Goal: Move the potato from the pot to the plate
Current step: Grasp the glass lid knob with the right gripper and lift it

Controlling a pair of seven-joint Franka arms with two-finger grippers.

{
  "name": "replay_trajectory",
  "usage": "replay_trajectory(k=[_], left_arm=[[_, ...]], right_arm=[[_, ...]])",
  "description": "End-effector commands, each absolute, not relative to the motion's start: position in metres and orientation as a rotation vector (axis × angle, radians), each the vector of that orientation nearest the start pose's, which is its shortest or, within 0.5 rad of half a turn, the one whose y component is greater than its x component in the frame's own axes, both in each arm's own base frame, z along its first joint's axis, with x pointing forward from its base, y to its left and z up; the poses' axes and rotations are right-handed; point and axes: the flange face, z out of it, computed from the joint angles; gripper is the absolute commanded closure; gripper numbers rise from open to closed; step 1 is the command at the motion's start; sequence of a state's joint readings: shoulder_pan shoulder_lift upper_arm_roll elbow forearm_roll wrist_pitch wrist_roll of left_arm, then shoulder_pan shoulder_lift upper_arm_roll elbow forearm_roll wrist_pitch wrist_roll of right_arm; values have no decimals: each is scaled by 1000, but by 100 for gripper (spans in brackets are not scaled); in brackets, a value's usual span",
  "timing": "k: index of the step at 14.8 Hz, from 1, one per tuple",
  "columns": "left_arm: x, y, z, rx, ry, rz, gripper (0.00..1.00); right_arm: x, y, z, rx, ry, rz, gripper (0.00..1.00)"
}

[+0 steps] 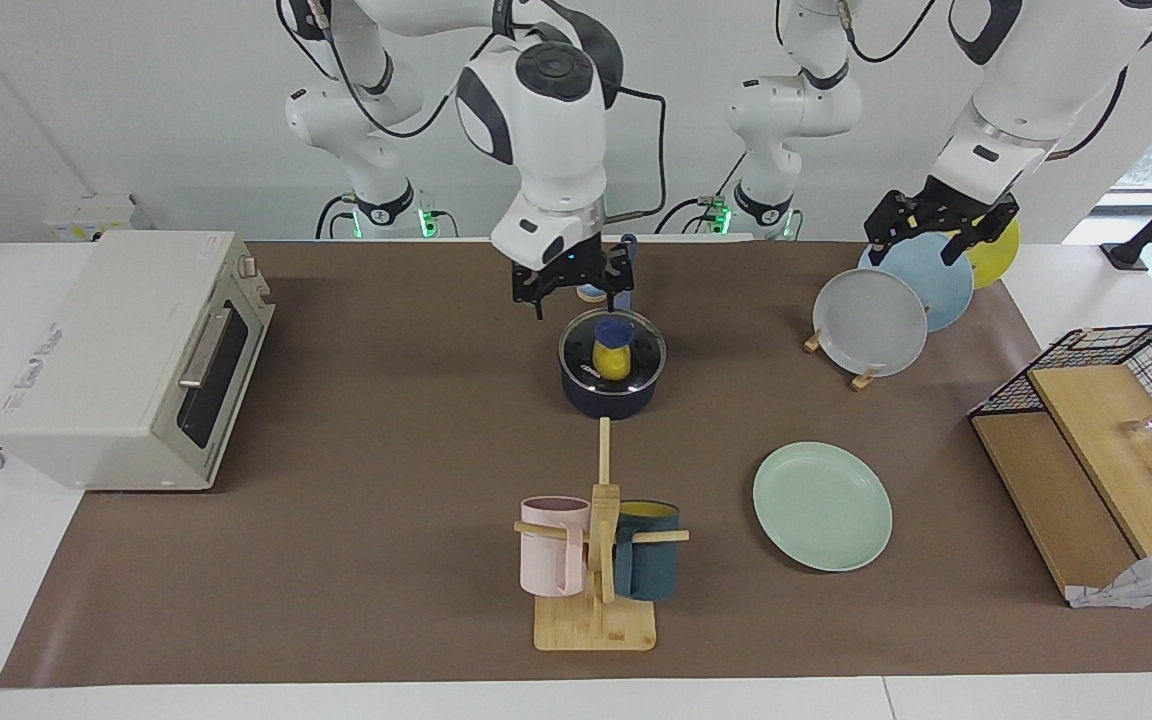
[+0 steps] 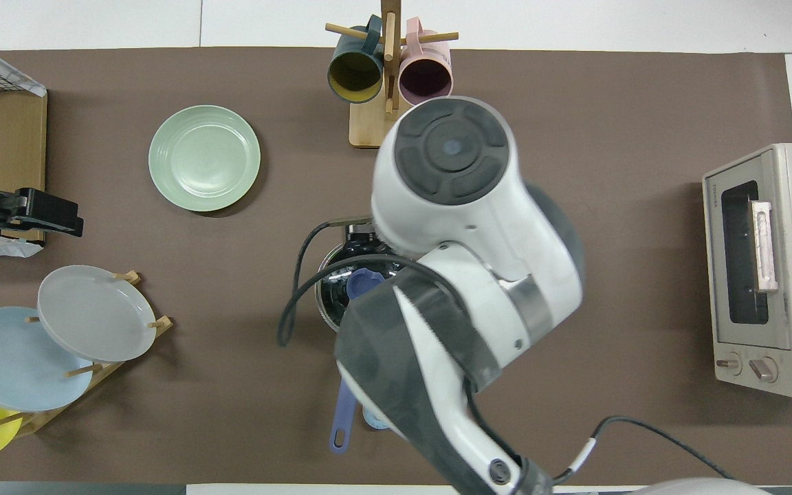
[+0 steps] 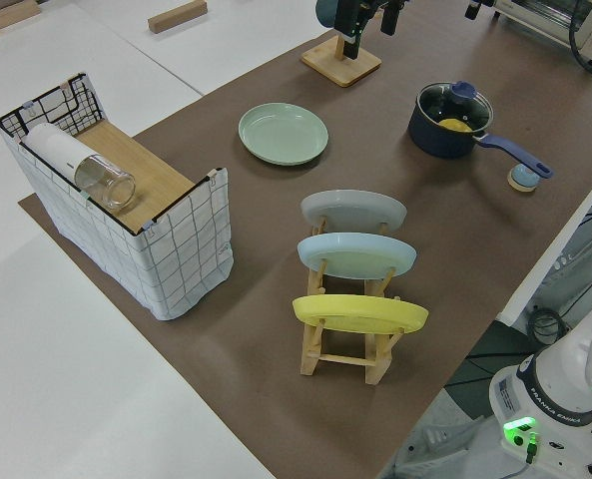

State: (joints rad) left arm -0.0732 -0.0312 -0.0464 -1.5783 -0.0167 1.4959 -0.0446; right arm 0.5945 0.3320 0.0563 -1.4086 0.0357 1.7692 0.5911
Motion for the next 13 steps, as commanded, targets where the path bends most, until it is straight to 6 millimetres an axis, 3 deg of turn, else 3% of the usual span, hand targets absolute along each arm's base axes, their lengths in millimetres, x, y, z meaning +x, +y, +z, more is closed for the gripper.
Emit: replay_trajectory(k=[1,4,7,13], left_arm=[[530,-63,631,-3145,119,88,0],[529,-65,631,-3144,124,88,0],[530,-63,631,-3145,117,88,0],[530,-63,631,-3145,117,88,0]], right_arm=[[517,447,478,-3161,-160,-63,0],[513,454,425,-3145,-226,-129,0],[504,450,402,-3164,-232,-88,0],[490,451,398,-3180,-255,-35,0]])
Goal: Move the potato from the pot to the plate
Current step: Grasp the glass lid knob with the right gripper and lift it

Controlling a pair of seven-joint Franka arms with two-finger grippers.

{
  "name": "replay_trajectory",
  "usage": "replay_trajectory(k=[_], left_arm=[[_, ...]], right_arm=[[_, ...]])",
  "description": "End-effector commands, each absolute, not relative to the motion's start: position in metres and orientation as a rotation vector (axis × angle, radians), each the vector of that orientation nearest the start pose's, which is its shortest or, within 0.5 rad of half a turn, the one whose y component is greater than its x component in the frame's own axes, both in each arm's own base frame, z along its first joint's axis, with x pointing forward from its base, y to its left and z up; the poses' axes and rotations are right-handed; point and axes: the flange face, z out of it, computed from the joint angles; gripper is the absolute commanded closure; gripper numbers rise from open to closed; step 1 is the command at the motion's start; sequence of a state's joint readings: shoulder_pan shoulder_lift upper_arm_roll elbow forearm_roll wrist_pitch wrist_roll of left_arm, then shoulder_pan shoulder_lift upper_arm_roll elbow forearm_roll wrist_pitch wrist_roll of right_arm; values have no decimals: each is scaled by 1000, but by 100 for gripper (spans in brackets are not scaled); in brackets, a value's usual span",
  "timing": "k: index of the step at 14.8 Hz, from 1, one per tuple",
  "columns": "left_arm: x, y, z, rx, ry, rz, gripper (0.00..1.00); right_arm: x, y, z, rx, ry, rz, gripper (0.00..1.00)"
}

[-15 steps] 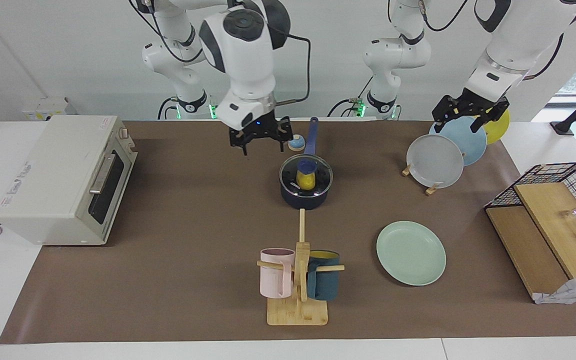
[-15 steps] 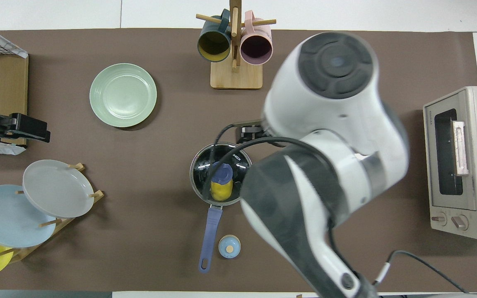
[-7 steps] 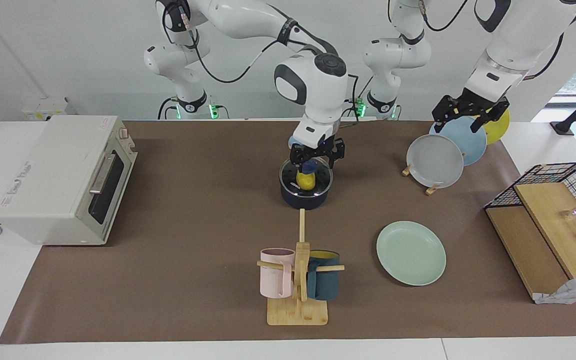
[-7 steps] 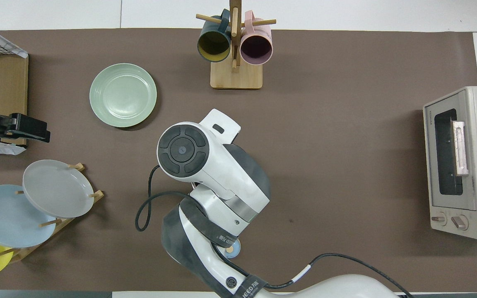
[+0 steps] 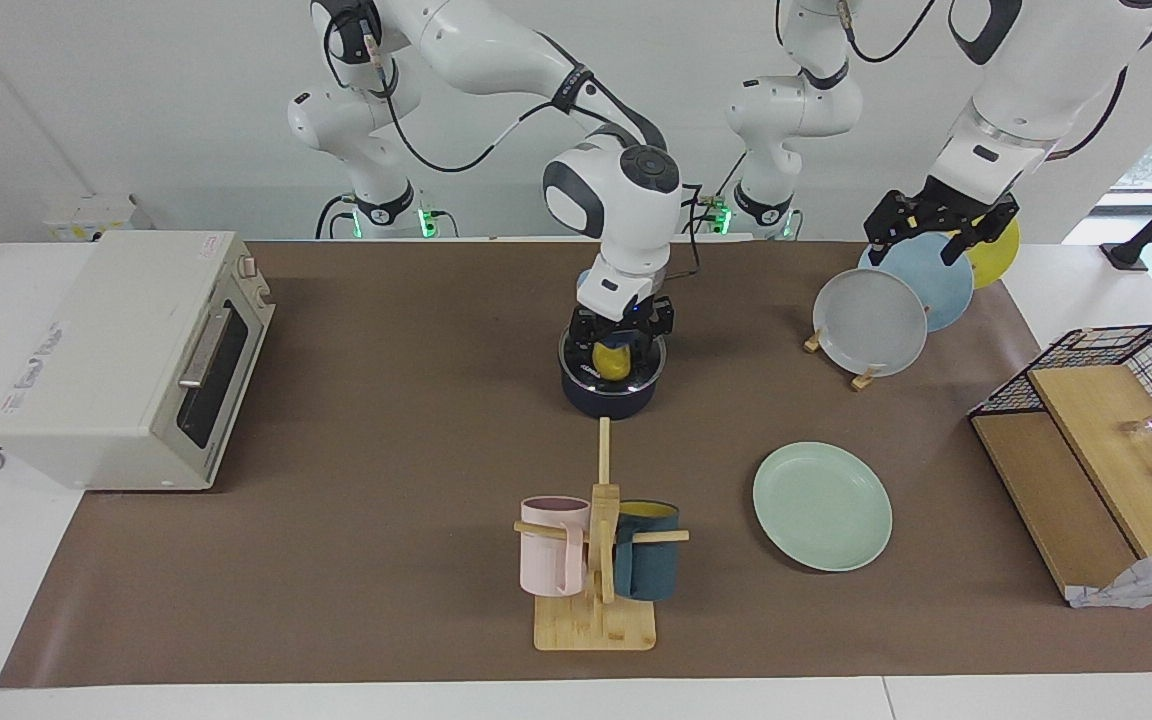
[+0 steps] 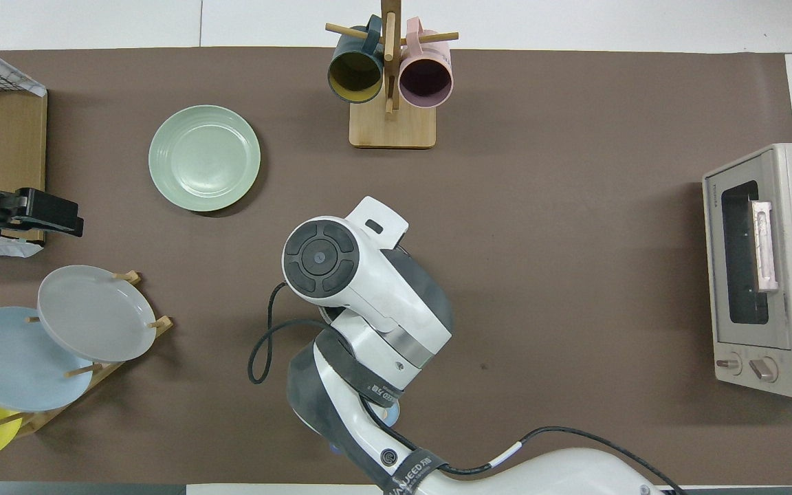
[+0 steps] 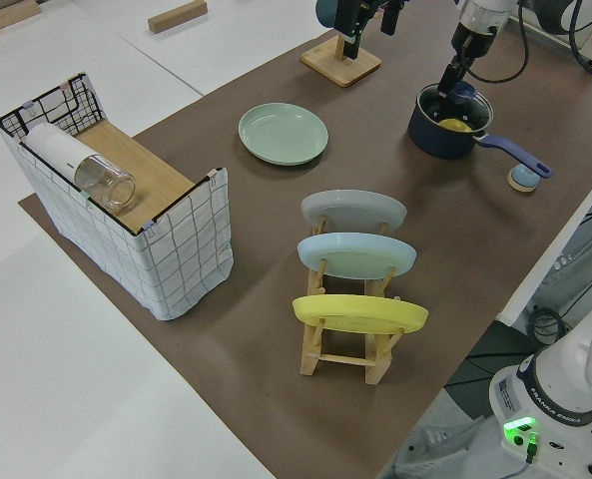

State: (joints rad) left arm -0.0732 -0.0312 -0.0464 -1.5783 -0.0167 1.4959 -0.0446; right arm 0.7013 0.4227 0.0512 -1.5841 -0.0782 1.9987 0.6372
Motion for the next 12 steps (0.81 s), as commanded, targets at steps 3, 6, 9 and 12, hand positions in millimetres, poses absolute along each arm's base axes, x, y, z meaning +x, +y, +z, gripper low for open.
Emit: replay_trajectory(k=[3,6,9,12], left_arm=[[530,-63,631,-3145,117,88,0],[530,-64,631,-3145,121,83,0],[531,-63,632,-3145,119,76,0],[530,-65,632,-3145,124,76,0]], right_arm=[[487,450,399,-3188,-254,-8,0],[486,449,405,-3188,-256,-4,7],[486,448,405,-3185,-254,0,23],[488,450,406,-3160,-234,-2,41]])
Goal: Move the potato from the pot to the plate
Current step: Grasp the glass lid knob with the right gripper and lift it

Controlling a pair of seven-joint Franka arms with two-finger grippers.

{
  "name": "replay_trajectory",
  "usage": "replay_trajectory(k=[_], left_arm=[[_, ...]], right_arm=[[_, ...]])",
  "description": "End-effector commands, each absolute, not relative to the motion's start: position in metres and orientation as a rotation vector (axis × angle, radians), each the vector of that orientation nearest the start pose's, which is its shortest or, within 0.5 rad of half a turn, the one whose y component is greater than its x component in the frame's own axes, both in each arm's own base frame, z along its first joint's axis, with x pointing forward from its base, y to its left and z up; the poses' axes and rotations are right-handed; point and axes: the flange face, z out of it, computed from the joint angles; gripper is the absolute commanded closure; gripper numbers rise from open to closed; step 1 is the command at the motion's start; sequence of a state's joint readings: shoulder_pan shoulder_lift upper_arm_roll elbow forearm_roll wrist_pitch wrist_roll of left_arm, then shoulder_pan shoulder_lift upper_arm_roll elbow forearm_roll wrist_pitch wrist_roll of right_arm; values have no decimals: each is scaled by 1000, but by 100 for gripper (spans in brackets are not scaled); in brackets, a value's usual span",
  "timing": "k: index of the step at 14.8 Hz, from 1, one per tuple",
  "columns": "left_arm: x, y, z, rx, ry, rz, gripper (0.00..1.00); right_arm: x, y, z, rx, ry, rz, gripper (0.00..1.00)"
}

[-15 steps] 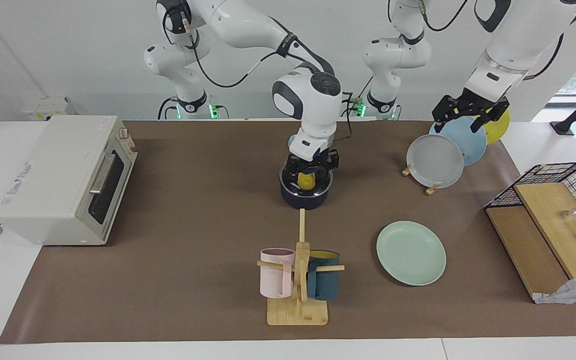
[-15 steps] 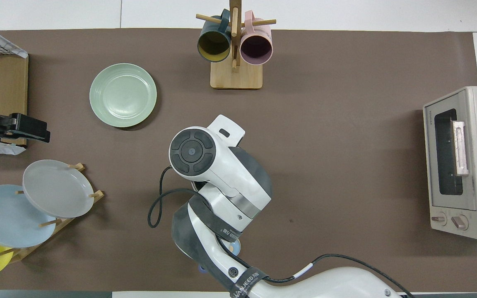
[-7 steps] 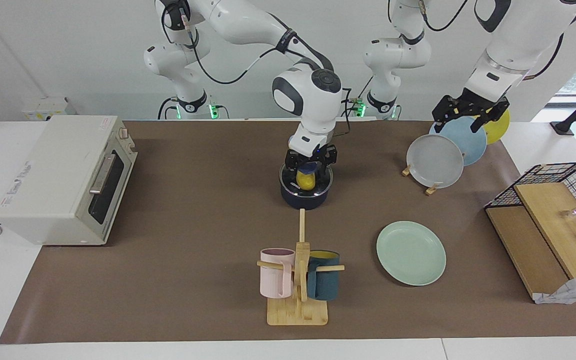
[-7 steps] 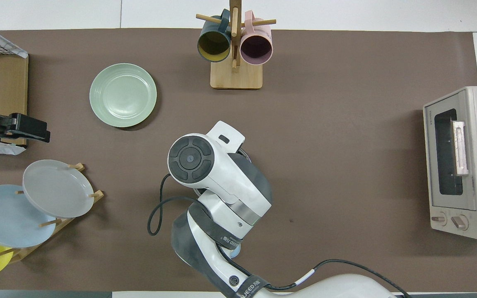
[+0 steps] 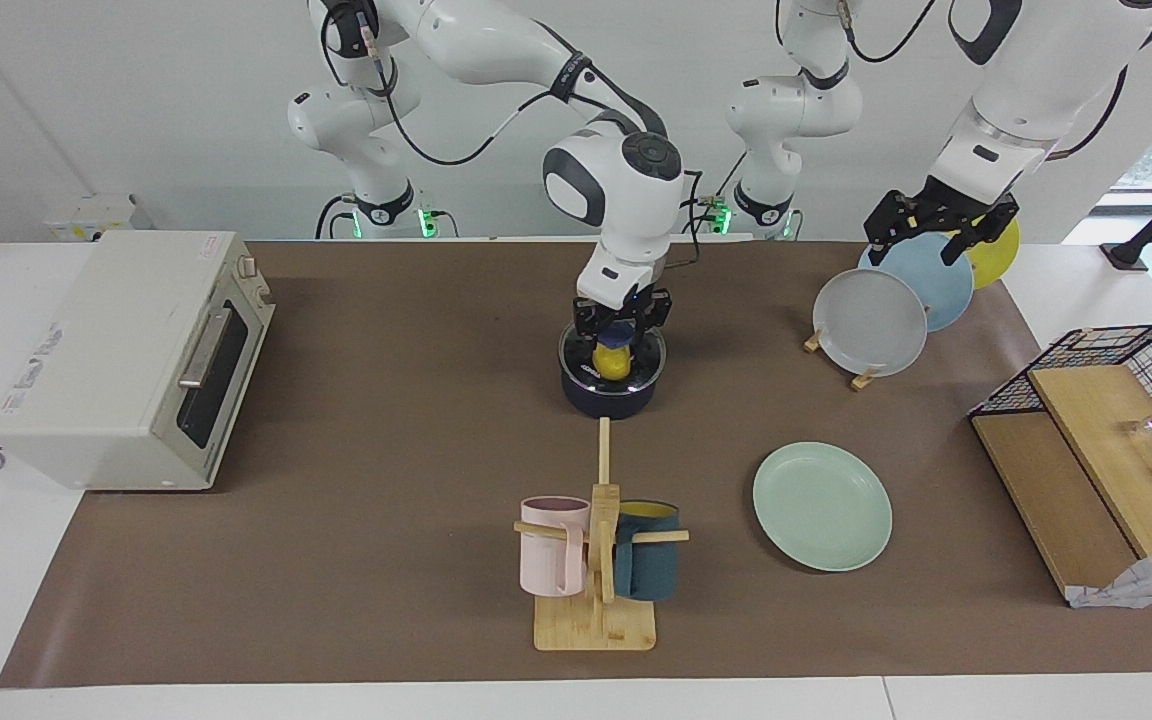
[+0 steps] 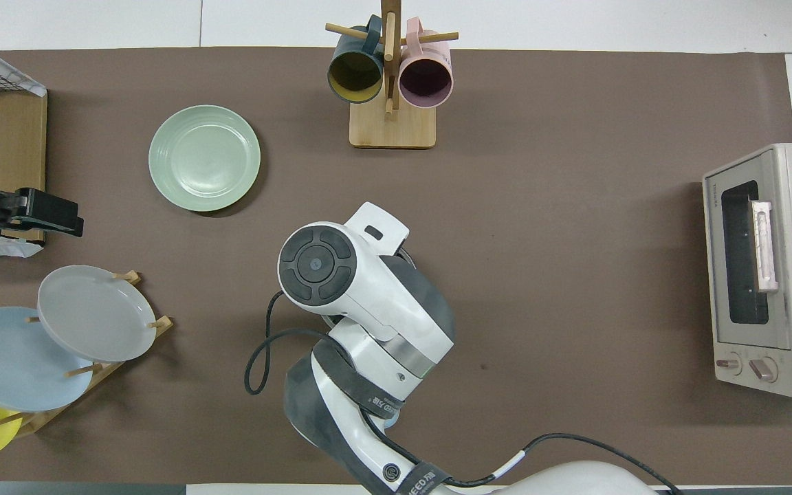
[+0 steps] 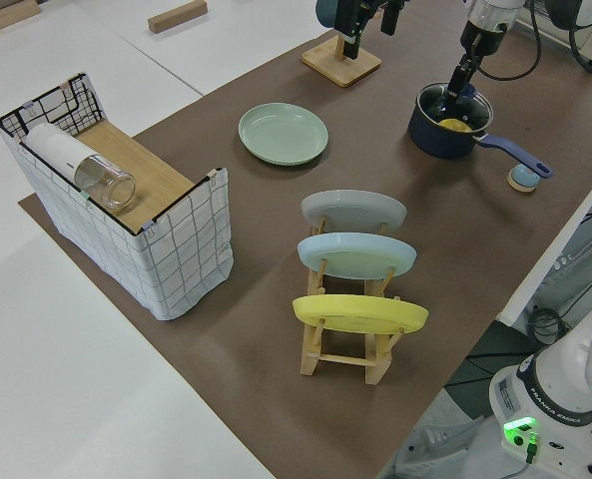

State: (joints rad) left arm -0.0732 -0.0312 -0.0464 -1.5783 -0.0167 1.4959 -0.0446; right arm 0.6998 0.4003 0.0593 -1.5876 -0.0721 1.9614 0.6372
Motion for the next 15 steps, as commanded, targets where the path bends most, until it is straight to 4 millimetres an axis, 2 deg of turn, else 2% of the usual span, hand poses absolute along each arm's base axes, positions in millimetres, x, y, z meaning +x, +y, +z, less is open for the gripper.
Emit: replay_trajectory(k=[1,3,4,5,6,8,10,12,15], left_arm=[[530,-66,632,-3145,126,76,0],[530,-66,633,-3145,124,74,0],[530,-66,632,-3145,121,78,0],[530,-66,632,-3145,124,76,0],[530,-67,632,-3145,124,78,0],[530,-66,632,-3145,124,76,0],[530,-66,632,-3144,124,83,0],[528,-70,632,-3143,138,86,0],[524,-72,628,-3140,145,121,0]], right_arm=[[489,449,406,-3159,-231,-4,51],[490,449,408,-3155,-225,-2,77],[491,448,408,-3155,-223,-2,93],[493,447,413,-3155,-217,-4,100],[497,444,421,-3151,-216,-11,100],[516,420,447,-3146,-267,-16,100],[543,375,469,-3134,-365,-16,100],[566,327,481,-3091,-404,20,100],[600,237,476,-3083,-497,96,100]])
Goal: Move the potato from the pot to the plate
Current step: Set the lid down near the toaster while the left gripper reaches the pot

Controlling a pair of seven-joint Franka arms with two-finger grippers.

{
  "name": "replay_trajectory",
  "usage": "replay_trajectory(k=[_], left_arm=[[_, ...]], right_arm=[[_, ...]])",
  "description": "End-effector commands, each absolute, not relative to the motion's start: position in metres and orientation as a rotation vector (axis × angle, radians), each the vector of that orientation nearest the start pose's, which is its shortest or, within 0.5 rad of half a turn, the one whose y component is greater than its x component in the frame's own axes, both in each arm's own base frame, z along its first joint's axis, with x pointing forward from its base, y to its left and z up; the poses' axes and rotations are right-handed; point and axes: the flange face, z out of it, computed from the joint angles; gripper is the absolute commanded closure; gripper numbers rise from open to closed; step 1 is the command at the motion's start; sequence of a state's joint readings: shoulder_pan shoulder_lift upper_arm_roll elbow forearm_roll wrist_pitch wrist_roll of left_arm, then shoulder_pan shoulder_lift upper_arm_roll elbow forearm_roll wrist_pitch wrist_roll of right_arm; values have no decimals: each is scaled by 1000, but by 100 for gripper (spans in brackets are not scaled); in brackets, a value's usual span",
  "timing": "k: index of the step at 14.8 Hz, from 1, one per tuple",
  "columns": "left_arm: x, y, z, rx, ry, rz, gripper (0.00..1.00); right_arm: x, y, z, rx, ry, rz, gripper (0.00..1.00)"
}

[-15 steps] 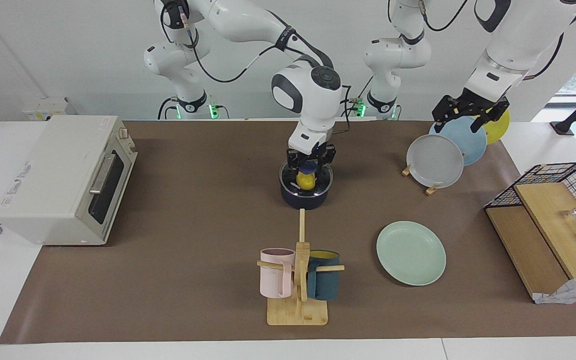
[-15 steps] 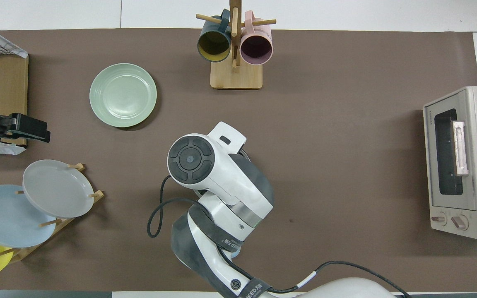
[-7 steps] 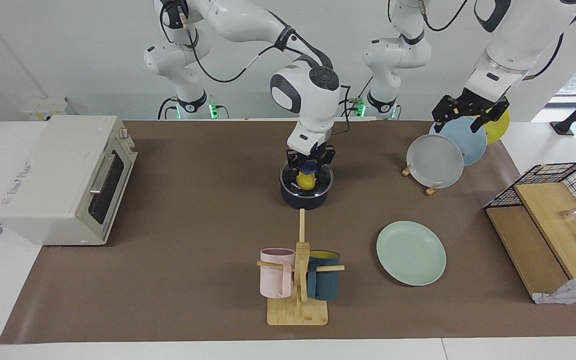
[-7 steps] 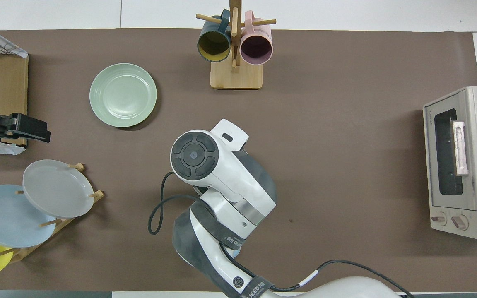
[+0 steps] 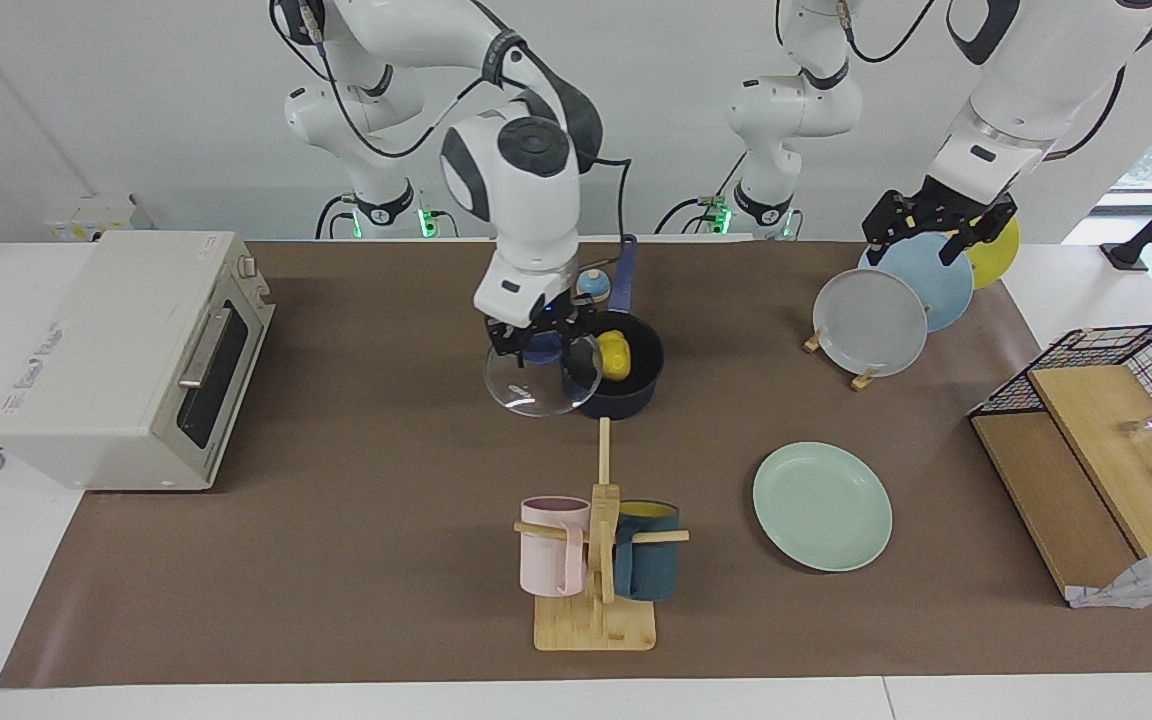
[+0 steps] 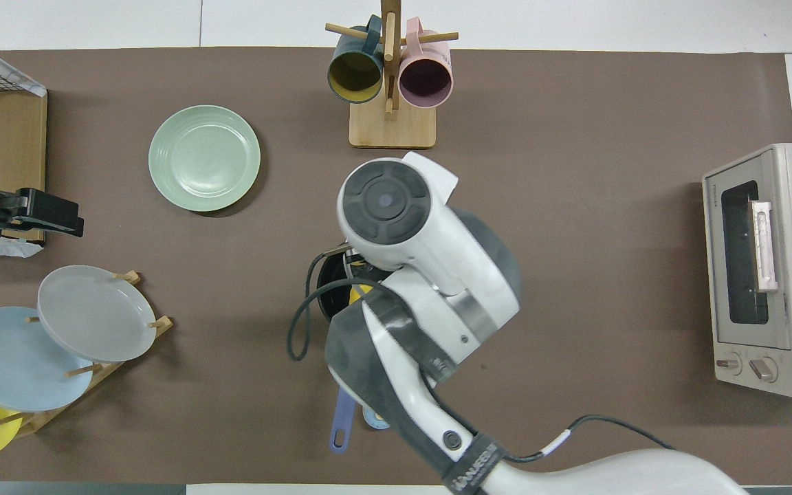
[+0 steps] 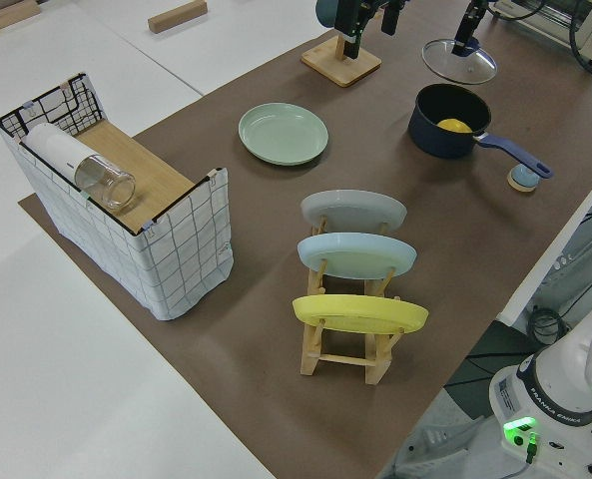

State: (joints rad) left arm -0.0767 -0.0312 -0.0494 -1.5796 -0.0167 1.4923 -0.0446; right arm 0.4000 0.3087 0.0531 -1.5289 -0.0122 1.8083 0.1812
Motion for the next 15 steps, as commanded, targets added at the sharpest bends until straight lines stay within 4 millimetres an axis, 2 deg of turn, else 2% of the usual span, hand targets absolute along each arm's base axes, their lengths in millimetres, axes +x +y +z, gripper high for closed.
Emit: replay_trajectory(k=[1,3,5,6,8,10,11,13,14,15], left_arm=[[524,-72,628,-3139,143,122,0],[524,-73,627,-3139,145,129,0],[522,-81,624,-3142,165,135,0],[516,-98,623,-3139,210,133,0],[496,-145,609,-3132,199,136,0],[478,-209,582,-3161,61,124,0],[473,-242,568,-3198,-19,103,0],[464,-287,532,-3247,-81,68,0],[458,-314,505,-3248,-55,73,0],[453,-340,480,-3249,-73,73,0]], right_arm=[[607,203,466,-3076,-533,117,100],[608,147,445,-3065,-581,140,100],[596,116,422,-3078,-553,151,100],[586,109,409,-3086,-553,151,100],[576,77,380,-3091,-579,97,100],[573,61,357,-3105,-623,37,100],[573,58,352,-3108,-622,32,100],[569,48,342,-3110,-598,56,100],[567,48,341,-3110,-599,64,100],[563,49,337,-3109,-599,71,94]])
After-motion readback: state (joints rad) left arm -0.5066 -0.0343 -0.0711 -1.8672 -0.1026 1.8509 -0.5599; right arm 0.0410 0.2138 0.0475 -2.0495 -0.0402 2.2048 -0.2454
